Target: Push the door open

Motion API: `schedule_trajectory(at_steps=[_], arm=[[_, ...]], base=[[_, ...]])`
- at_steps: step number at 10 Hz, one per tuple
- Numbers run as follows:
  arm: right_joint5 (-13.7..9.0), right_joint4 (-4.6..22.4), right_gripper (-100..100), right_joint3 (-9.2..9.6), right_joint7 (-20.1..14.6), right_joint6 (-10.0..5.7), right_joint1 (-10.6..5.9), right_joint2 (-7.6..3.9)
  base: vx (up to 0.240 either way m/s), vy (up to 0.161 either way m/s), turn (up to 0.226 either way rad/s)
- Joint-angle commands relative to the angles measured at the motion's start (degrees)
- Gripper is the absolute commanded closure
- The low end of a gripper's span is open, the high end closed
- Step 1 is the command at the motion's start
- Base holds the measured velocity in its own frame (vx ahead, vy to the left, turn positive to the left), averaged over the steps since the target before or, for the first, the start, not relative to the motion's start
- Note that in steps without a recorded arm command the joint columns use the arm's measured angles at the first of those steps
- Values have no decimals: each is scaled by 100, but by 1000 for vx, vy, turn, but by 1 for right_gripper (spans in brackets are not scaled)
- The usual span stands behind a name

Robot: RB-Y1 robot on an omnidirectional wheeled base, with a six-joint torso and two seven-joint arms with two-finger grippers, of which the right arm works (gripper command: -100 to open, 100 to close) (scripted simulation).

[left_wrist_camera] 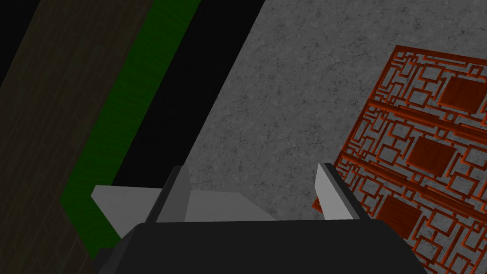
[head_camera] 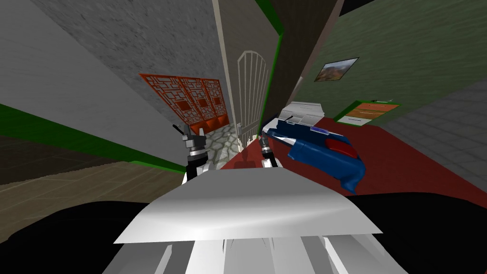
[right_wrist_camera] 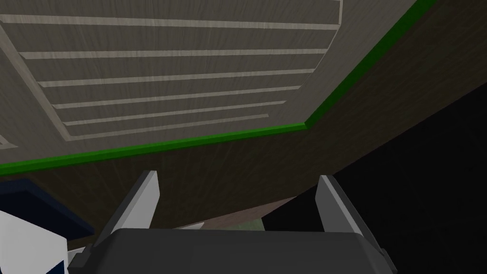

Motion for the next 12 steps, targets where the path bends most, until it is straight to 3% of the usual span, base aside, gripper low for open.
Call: schedule_trajectory(at_steps=[1, 12], arm=[[-16, 218, -100, 67, 20, 49, -142, 0], [-143, 1653, -100, 513, 96, 283, -985, 22]], base=[[91, -84, 110], [79, -79, 126]])
